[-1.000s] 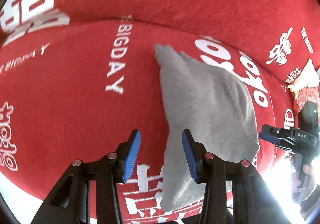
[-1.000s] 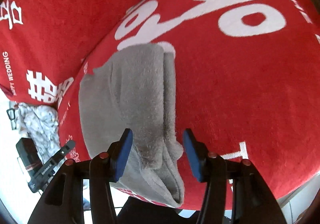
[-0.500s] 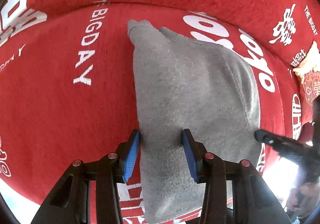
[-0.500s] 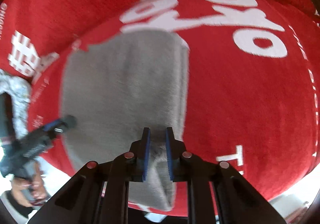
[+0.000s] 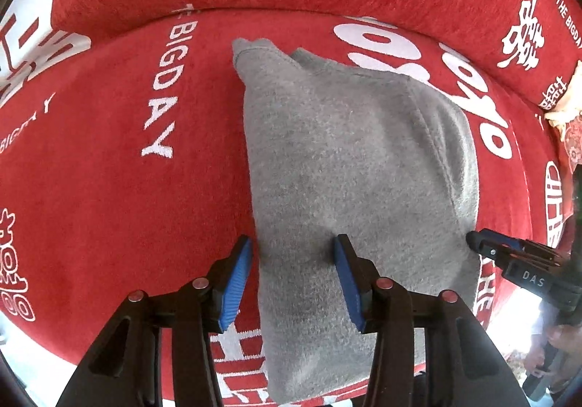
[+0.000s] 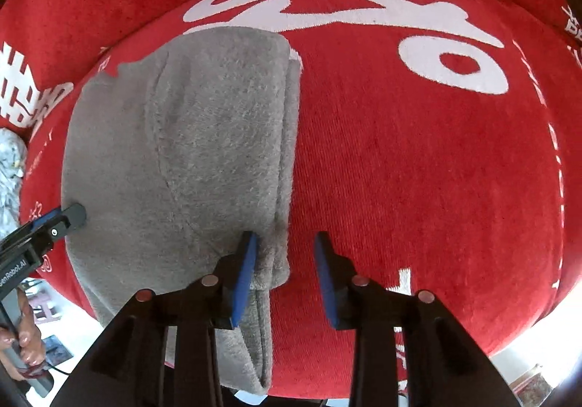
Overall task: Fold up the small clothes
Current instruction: 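Lower the bundle onto the red cloth and open both grippers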
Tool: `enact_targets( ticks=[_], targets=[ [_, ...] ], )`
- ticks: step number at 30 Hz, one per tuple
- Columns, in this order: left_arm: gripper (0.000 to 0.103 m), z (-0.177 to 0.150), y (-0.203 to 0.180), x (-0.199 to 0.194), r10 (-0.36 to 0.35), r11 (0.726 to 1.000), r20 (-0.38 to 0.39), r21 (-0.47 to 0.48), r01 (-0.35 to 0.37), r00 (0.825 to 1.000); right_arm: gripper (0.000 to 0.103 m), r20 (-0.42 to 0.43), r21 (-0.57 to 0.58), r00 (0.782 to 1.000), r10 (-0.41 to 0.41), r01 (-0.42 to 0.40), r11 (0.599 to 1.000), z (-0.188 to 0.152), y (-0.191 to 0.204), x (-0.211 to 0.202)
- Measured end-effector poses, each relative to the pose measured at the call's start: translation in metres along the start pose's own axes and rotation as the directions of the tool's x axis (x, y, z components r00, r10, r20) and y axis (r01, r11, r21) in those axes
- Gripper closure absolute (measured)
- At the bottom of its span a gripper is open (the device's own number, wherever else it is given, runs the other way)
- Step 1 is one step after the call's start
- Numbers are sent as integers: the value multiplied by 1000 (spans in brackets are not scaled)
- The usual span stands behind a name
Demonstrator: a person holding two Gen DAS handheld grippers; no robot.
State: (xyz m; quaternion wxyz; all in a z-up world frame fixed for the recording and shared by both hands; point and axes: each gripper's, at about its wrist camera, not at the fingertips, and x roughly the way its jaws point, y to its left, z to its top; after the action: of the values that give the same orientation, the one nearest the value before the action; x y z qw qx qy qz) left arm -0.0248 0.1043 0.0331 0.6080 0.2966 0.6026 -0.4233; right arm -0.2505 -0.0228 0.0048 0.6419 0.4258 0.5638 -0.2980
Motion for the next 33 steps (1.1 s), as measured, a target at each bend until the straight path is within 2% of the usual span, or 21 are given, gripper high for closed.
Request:
enact_targets(
  ticks=[8,24,26,27,28,29,30,33],
  targets=[
    [55,-2,0,-1,9,1000,-8,-17,-10,1000,65,-34,60,999,30,-28,998,-3,-8,-13],
    [55,-10,-4,-9,30,1000,-30,0,-30,999,63,-39,121,998,47,-42,992,-24,-17,-31],
    [55,-13,-3,-10,37,999,-35,6,-37,999,63,-11,148,995,99,-97,984,-25,-19,-34],
    [54,-14,-2,-11,37,999,-36,4,-36,999,60,7,162,992,128,-128,979,-24,-20,-36],
    [49,-15,-1,-11,39,999,-35,-2,-39,999,49,26,179,988,151,-153,972,-21,-21,-36],
    [43,-15,0,-12,48,999,-32,-7,-48,998,44,48,200,983,175,-181,963,-16,-22,-36],
    [43,-15,2,-13,67,998,-21,-15,-68,998,42,64,214,979,193,-202,956,-12,-24,-34],
    [43,-14,7,-17,73,997,-7,-32,-73,997,43,66,254,974,218,-227,940,6,-25,-18]
  ],
)
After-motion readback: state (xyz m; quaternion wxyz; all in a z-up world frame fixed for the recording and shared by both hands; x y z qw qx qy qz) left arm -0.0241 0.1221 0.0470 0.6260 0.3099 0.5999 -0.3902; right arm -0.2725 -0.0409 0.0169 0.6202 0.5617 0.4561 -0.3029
